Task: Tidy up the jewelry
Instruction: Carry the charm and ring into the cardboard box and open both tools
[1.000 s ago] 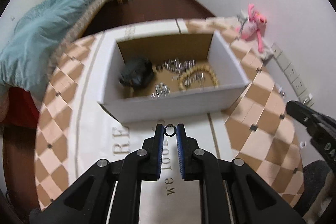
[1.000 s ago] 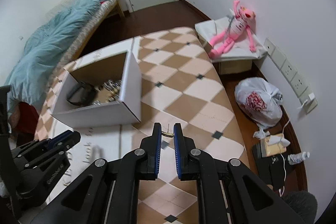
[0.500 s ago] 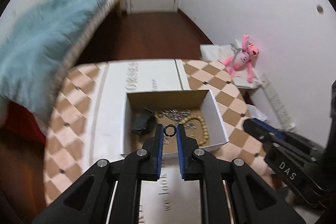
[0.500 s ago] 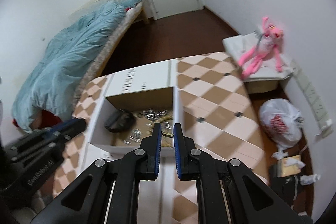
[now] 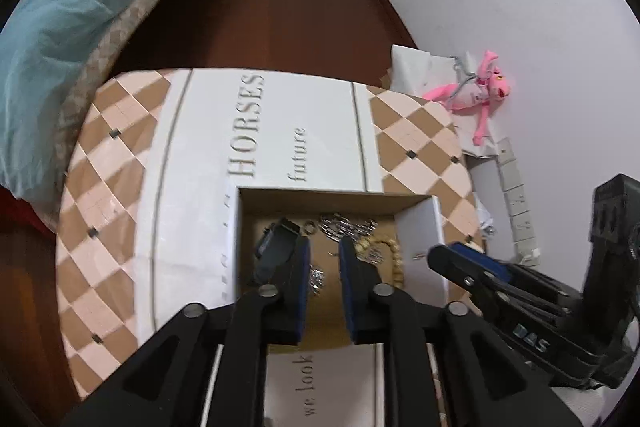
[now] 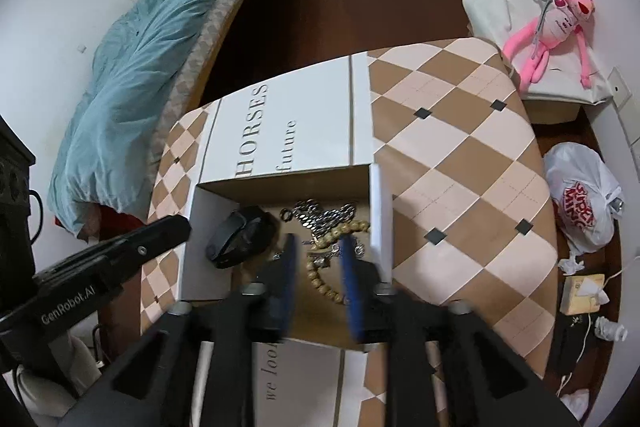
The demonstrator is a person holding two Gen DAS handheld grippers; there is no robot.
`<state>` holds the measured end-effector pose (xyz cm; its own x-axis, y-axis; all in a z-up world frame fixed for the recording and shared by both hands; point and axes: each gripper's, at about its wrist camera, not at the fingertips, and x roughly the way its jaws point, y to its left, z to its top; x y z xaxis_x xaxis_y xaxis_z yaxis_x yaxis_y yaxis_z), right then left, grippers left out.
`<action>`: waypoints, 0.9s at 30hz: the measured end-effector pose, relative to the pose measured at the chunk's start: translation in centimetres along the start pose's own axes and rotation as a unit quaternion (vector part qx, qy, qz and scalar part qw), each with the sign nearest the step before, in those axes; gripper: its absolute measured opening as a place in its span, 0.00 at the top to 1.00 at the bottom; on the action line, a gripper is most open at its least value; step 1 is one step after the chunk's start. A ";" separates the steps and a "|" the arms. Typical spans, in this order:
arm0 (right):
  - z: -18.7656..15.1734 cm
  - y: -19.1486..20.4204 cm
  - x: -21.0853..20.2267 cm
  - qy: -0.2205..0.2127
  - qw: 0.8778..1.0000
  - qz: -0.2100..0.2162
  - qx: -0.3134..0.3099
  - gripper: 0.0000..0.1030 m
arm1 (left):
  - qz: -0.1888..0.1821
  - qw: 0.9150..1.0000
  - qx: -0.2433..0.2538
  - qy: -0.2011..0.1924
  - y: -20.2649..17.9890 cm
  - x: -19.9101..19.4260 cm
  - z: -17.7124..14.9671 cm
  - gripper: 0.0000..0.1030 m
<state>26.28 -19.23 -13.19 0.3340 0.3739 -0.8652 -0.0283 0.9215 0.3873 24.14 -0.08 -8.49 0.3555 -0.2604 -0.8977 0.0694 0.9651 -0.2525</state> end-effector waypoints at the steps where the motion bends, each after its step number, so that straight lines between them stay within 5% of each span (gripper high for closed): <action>1: 0.0 0.0 -0.2 -0.002 1.000 -0.003 0.000 0.51 | 0.011 1.000 0.003 -0.005 0.1 -0.1 0.2 0.67; 4: 0.0 -0.1 -0.7 -0.008 1.000 -0.018 -0.005 0.51 | 0.028 0.999 0.003 -0.019 0.6 -0.6 0.3 0.43; 9: -0.7 0.2 -1.7 -0.023 0.997 -0.068 -0.022 0.50 | 0.066 0.997 0.005 -0.040 1.3 -1.5 -0.2 0.18; 13: -1.6 0.6 -1.9 -0.024 0.991 -0.124 -0.039 0.17 | 0.103 0.993 0.014 -0.058 1.6 -2.1 -1.5 0.06; 14: -2.0 0.7 -1.8 -0.024 0.988 -0.144 -0.044 0.07 | 0.110 0.992 0.017 -0.062 1.6 -2.2 -1.9 0.05; 16: -2.8 0.8 -1.6 -0.020 0.984 -0.170 -0.052 0.02 | 0.126 0.990 0.020 -0.063 1.8 -2.1 -2.8 0.05; 27: -5.9 1.9 -3.8 -0.036 0.978 -0.200 -0.052 0.01 | 0.138 0.989 0.017 -0.055 1.9 -3.0 -6.5 0.05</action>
<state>19.41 -18.32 -11.08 0.4041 -0.0229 -0.9144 0.0234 0.9996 -0.0147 17.13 2.33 -8.63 0.4643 0.0159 -0.8855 -0.0134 0.9999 0.0110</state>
